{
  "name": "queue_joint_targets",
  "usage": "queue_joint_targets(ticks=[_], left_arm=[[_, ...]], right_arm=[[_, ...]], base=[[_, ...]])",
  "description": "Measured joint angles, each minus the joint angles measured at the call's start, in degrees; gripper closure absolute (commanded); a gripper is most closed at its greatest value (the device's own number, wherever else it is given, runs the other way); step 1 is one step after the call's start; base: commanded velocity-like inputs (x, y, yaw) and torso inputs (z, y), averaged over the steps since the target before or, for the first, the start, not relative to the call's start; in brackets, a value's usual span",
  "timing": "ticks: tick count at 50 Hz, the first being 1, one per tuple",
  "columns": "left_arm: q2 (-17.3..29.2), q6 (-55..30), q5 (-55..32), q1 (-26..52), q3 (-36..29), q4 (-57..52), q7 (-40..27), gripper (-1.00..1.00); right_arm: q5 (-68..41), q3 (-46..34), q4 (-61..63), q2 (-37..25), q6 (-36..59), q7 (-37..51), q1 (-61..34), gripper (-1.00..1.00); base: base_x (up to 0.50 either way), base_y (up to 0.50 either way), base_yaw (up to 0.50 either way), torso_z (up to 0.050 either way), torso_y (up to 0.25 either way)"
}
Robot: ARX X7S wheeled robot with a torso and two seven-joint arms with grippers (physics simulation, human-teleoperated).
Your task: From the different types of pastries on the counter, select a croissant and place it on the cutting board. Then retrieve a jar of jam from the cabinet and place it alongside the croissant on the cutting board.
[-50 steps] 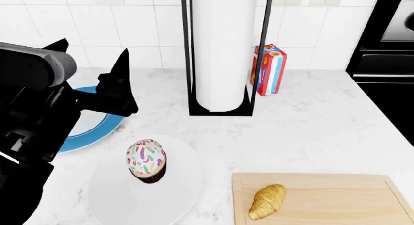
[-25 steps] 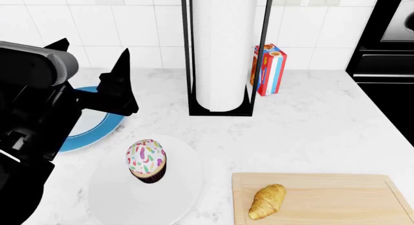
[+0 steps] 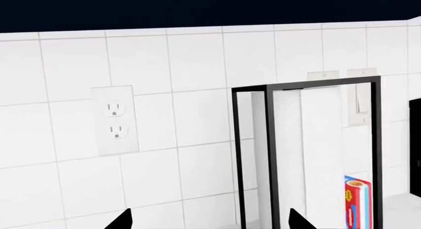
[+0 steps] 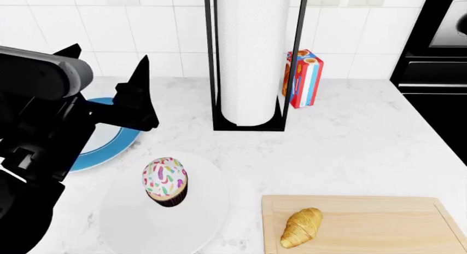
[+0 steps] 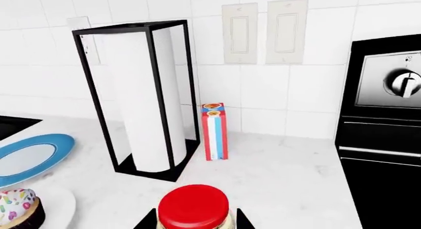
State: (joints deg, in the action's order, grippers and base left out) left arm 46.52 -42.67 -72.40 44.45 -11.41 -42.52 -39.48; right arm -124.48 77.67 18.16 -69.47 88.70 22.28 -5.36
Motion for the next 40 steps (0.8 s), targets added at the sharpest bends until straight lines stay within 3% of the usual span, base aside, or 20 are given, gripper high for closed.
queue_joint_targets(ticks=[40], left_arm=[[-0.14,-0.01,0.16,0.37,-0.87,0.04,-0.33,-1.0]], right_arm=[[-16.17,14.55,-1.63,0.05,0.43,-1.95,17.66,1.0]], base=[[0.0,0.0,0.0,0.0,0.0]])
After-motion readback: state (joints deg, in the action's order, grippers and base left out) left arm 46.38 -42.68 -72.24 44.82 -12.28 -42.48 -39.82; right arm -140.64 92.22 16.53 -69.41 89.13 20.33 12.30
